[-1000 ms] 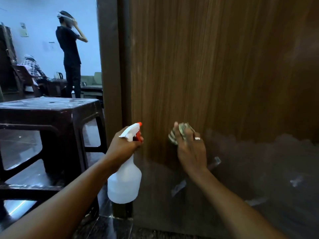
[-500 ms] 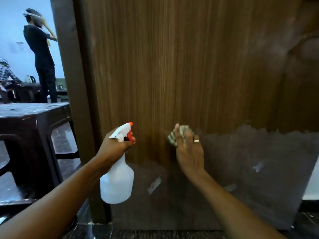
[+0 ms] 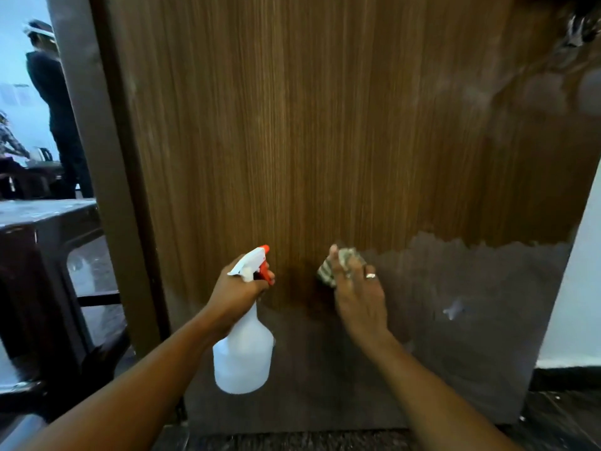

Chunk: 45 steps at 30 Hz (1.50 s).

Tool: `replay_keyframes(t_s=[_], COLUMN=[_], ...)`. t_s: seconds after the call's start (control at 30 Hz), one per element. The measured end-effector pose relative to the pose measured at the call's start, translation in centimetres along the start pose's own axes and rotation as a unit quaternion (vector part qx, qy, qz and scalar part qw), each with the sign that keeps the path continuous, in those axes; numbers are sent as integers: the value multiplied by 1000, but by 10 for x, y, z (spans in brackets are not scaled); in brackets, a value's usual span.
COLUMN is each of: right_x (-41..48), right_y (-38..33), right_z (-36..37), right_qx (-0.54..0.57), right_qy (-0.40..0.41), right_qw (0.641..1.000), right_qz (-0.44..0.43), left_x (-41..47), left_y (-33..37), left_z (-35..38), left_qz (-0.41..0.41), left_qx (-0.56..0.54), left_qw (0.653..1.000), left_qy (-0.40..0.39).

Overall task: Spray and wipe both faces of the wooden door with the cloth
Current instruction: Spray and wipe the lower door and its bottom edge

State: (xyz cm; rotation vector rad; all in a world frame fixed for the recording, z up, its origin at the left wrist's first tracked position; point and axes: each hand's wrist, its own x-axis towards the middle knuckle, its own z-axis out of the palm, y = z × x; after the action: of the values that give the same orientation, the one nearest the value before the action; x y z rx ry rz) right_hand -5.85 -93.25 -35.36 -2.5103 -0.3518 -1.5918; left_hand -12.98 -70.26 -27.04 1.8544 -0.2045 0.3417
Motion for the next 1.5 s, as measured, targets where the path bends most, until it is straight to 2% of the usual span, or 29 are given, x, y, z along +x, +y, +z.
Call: replay_keyframes(t_s=[0.17,0.27,0.33,0.4,0.47,0.6,0.7,0.77,0.83,0.9,0.93,1.0,1.07,1.1,1.17,1.2,1.3,1.4,1.5], right_x=[56,43,13,-18,-33,-8,22,31,20,-6,-18,-39,-41,-34,-7,9,39,8,-40], right_y=[-24,-33,-18,5,30,44,28,17,14,23,32,55,78,86,100,100,75,62,88], right_z=[-15,-9,-1,1,1,-20,-26,-25,-19,-15,-15,-23,-34,-42,-45,-46,-49,-33,-27], right_qx=[-5,5,-3,-1,-7,-29,-20,15,35,42,50,78,66,61,-1,-7,10,8,31], right_qy=[10,-6,-56,-105,-76,-33,-45,-49,-57,-108,-152,-190,-143,-102,-31,-12,-26,-88,-93], right_qw=[998,999,994,990,996,992,989,991,996,993,987,978,978,969,964,967,979,989,986], right_qz=[54,-31,-93,-97,-54,121,142,124,53,-23,-21,44,139,215,264,253,201,121,135], left_x=[3,5,5,3,2,0,-2,-3,-1,1,1,1,2,1,-3,-6,-13,-17,-19], left_y=[3,1,-1,0,1,1,1,1,-4,-9,-9,-8,-5,-2,3,6,17,22,24], left_z=[20,35,42,50,55,66,72,78,82,87,90,94,100,103,109,112,122,131,140], left_qz=[-7,-5,-16,-24,-21,-16,-17,-12,-13,-20,-28,-35,-28,-28,-23,-20,-26,-28,-36], left_qx=[-20,-32,-41,-49,-47,-37,-39,-42,-38,-36,-39,-44,-46,-44,-44,-44,-58,-53,-53], left_qw=[1000,999,999,998,999,999,999,999,999,999,999,998,998,998,998,998,998,998,997], left_qy=[16,23,24,16,3,-12,-8,-10,-8,-14,-22,-30,-34,-34,-34,-35,-22,-26,-33])
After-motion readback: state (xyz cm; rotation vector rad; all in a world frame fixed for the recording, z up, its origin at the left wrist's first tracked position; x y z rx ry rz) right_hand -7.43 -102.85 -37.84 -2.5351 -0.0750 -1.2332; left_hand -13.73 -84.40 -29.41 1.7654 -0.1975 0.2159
